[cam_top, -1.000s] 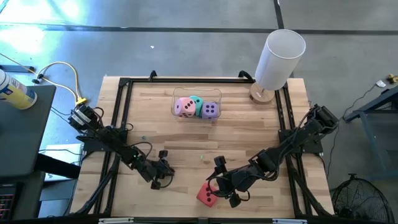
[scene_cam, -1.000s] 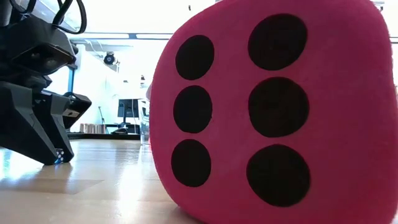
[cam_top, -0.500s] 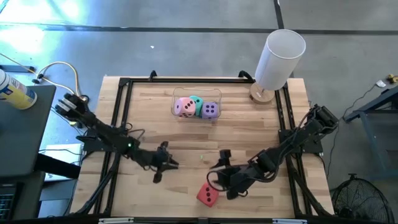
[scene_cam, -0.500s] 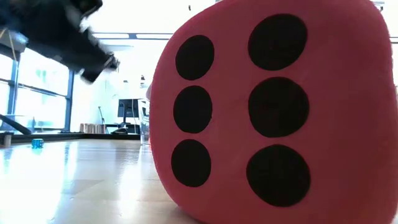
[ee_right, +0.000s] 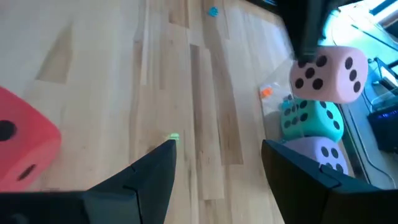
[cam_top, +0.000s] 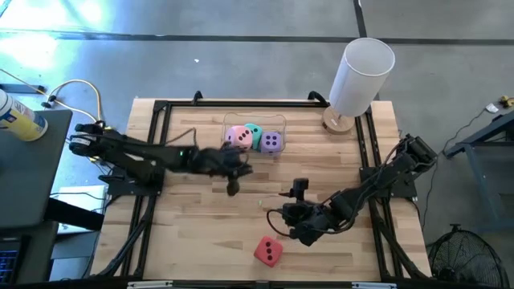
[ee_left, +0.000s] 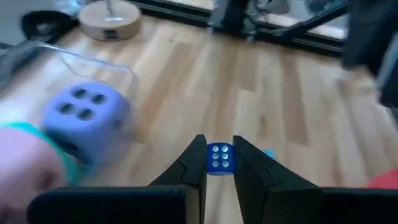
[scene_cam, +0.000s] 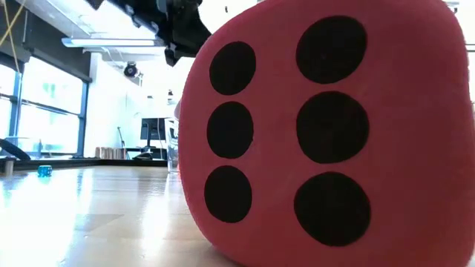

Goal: Pick & Place Dice
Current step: Put the dark blue dice into the transparent bin

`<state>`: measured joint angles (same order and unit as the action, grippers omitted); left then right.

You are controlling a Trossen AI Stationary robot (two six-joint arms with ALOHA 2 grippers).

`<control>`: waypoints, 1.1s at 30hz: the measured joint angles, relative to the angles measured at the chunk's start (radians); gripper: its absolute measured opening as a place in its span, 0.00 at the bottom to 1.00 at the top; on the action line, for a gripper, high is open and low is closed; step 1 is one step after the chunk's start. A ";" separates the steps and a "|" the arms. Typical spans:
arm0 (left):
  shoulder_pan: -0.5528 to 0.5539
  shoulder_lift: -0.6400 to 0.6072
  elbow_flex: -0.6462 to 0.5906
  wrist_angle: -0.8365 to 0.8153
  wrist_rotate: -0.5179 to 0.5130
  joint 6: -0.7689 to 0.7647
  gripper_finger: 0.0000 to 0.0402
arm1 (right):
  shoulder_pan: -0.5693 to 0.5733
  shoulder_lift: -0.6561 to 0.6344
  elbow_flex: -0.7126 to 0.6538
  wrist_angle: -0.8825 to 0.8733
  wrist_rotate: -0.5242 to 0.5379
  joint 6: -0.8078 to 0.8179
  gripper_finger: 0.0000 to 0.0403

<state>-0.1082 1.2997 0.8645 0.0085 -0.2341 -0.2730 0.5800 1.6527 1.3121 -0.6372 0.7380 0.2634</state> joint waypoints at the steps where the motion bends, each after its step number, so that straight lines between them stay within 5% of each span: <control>1: 0.032 0.001 0.037 -0.064 0.013 0.020 0.11 | -0.005 0.000 0.000 -0.001 -0.002 0.001 0.57; 7: 0.191 0.123 0.214 -0.199 0.106 0.037 0.11 | -0.019 -0.001 0.000 -0.003 -0.012 0.028 0.57; 16: 0.261 0.321 0.468 -0.447 0.101 0.155 0.11 | -0.011 -0.001 0.000 -0.021 -0.013 0.047 0.57; 23: 0.320 0.383 0.489 -0.444 0.068 0.164 0.12 | -0.011 -0.001 0.000 -0.036 -0.013 0.053 0.57; 33: 0.369 0.404 0.487 -0.443 0.046 0.163 0.35 | -0.010 -0.001 0.000 -0.038 -0.014 0.054 0.57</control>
<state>0.2606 1.7039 1.3514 -0.4346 -0.1885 -0.1101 0.5697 1.6520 1.3121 -0.6752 0.7235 0.3178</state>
